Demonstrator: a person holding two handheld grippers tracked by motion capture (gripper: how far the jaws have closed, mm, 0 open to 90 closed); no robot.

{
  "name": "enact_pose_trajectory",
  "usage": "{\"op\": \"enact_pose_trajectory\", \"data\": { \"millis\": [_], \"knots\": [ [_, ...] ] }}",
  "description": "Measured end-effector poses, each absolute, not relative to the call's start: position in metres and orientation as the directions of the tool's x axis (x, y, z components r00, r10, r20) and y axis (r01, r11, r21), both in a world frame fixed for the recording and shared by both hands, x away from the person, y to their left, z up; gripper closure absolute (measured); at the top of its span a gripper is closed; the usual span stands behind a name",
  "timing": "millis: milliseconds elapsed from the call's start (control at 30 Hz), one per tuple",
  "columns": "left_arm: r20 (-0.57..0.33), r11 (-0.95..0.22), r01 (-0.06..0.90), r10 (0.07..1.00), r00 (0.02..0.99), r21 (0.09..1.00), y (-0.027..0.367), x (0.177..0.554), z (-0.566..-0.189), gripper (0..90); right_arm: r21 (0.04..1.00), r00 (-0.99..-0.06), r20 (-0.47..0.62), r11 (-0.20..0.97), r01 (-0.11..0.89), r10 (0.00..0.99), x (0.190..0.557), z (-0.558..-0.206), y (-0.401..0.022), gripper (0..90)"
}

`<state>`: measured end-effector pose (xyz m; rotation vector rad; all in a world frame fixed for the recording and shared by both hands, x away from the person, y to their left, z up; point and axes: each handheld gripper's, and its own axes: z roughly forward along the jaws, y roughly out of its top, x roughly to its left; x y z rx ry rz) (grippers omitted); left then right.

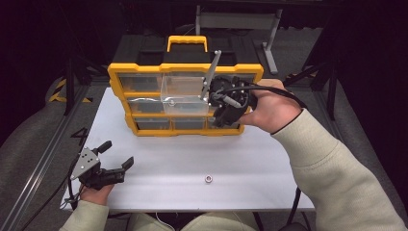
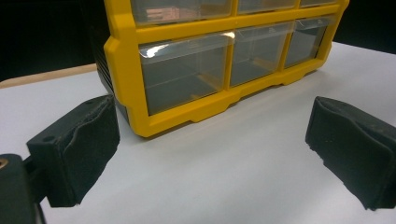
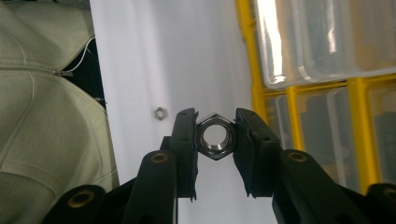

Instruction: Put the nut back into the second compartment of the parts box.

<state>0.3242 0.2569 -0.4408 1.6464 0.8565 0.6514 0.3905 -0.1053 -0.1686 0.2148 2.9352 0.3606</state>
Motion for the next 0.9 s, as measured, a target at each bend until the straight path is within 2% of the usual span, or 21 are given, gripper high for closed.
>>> {"op": "enact_pose_trajectory", "data": {
  "millis": [533,900],
  "knots": [
    [-0.017,-0.125,0.198,0.807,0.590,0.972,0.257,0.325,-0.441,4.1,0.263,-0.965,-0.197,0.958,0.117,0.172,0.410,-0.126,-0.094,69.5],
    [-0.022,-0.122,0.204,0.808,0.589,0.971,0.257,0.324,-0.441,4.2,0.299,-0.960,-0.200,0.945,0.131,0.197,0.431,-0.118,-0.083,69.6]
  ]
}}
